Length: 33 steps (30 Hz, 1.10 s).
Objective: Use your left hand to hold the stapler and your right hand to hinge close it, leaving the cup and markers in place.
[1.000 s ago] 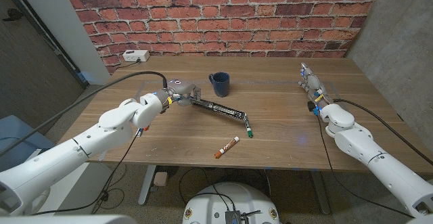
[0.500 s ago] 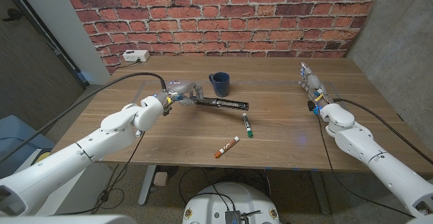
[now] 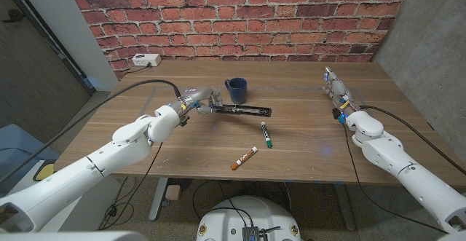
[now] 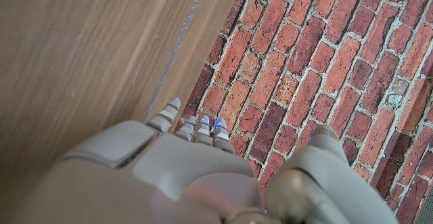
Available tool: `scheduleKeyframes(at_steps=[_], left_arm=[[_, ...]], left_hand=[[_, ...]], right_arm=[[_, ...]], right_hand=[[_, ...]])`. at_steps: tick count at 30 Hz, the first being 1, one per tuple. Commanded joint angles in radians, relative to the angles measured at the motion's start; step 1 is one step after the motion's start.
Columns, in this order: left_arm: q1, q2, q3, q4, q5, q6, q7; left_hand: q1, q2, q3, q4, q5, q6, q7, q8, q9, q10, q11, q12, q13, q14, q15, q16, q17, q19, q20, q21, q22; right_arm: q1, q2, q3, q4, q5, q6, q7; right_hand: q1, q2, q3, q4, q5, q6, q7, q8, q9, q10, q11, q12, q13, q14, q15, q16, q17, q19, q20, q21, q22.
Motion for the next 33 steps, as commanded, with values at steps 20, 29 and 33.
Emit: scheduleKeyframes(at_steps=[20,29,33], left_arm=[[-0.015,-0.074,0.028,-0.007,-0.057,0.019,0.093],[-0.019,-0.105,0.026,0.005,-0.092,0.007,0.122],[-0.027,-0.116,0.033,0.016,-0.097,-0.002,0.133]], left_hand=[[-0.004,-0.018,0.078,0.062,0.045,-0.004,0.018,0.034,0.147,0.002,-0.002,0.030,0.173,0.052,-0.214,0.039,0.002,-0.022,-0.020,0.051,0.037],[-0.004,-0.018,0.078,0.062,0.045,-0.004,0.018,0.034,0.147,0.002,-0.002,0.030,0.173,0.052,-0.214,0.039,0.002,-0.022,-0.020,0.051,0.037],[-0.004,-0.018,0.078,0.062,0.045,-0.004,0.018,0.034,0.147,0.002,-0.002,0.030,0.173,0.052,-0.214,0.039,0.002,-0.022,-0.020,0.051,0.037]], right_arm=[[-0.011,-0.026,-0.002,0.000,-0.030,0.047,0.034],[-0.016,-0.029,-0.002,0.000,-0.034,0.062,0.046],[-0.021,-0.035,-0.002,-0.011,-0.038,0.060,0.045]], right_hand=[[0.004,0.018,-0.003,-0.005,-0.005,0.011,0.004,0.006,0.002,0.024,0.005,0.013,0.002,0.001,0.004,0.009,0.002,0.010,0.002,0.000,0.003],[0.004,0.018,-0.003,-0.006,-0.005,0.011,0.004,0.005,0.002,0.024,0.006,0.013,0.002,0.002,0.004,0.009,0.001,0.010,0.002,0.000,0.003],[0.005,0.019,-0.003,-0.006,-0.006,0.014,0.004,0.006,0.002,0.026,0.007,0.013,0.002,0.002,0.004,0.009,0.001,0.010,0.002,0.000,0.003]])
